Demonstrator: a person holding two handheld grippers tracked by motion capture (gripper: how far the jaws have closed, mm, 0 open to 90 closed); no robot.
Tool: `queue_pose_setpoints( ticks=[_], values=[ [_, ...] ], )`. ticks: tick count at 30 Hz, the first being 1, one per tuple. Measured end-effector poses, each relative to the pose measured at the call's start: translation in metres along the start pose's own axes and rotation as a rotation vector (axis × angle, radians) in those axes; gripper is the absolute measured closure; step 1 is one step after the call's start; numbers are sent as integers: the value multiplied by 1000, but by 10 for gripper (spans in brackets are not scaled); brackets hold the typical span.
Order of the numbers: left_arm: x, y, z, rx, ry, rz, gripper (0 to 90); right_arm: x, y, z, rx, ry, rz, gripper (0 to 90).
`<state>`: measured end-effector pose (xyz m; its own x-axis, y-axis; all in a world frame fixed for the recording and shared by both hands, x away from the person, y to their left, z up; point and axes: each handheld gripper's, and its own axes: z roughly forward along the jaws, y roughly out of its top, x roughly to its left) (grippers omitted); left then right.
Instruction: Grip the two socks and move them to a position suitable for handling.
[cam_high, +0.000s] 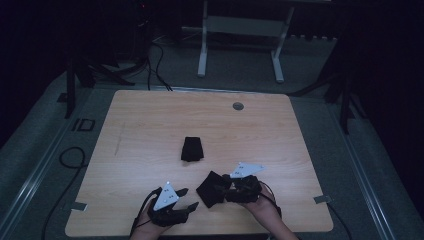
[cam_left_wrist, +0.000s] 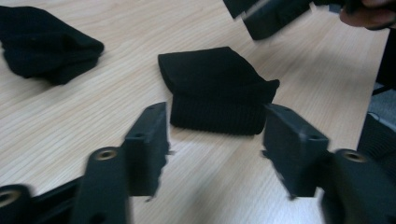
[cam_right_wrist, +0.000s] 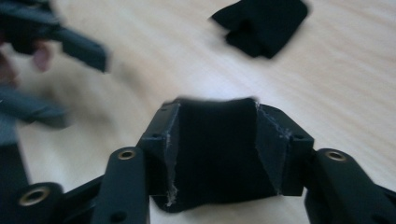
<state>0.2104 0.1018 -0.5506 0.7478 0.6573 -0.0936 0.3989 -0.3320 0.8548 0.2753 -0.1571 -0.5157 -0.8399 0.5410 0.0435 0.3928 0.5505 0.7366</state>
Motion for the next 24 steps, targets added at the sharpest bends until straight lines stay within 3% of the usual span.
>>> queue_pose_setpoints(
  ticks=[1, 4, 6, 7, 8, 9, 12, 13, 15, 16, 21, 24],
  values=[
    [-1, 2, 4, 7, -7, 1, 444, 0, 0, 0, 0, 0, 0, 509],
    [-5, 10, 22, 64, -5, 19, 508, 8, -9, 16, 83, 41, -47, 534],
    [-5, 11, 28, 85, -2, 26, 534, 10, -12, 23, 130, 23, -77, 636],
    [-5, 12, 33, 110, 0, 39, 534, 10, -12, 23, 130, 23, -77, 636],
    [-5, 12, 38, 133, 5, 52, 564, 12, -13, 27, 149, 21, -88, 771],
    [-4, 13, 42, 157, 7, 70, 574, 11, -13, 27, 146, 29, -81, 828],
    [-2, 15, 50, 198, 17, 100, 578, 10, -12, 26, 132, 46, -77, 883],
    [-1, 15, 52, 216, 20, 105, 651, 9, -12, 25, 128, 47, -73, 893],
    [1, 17, 54, 221, 31, 112, 821, 9, -12, 23, 120, 49, -68, 898],
    [0, 17, 54, 217, 48, 129, 865, 9, -12, 21, 106, 46, -66, 899],
    [-1, 18, 50, 206, 44, 129, 891, 7, -8, 10, 76, 51, -55, 900],
    [0, 21, 44, 168, 28, 115, 893, 6, -8, 7, 67, 43, -50, 900]
  ],
)
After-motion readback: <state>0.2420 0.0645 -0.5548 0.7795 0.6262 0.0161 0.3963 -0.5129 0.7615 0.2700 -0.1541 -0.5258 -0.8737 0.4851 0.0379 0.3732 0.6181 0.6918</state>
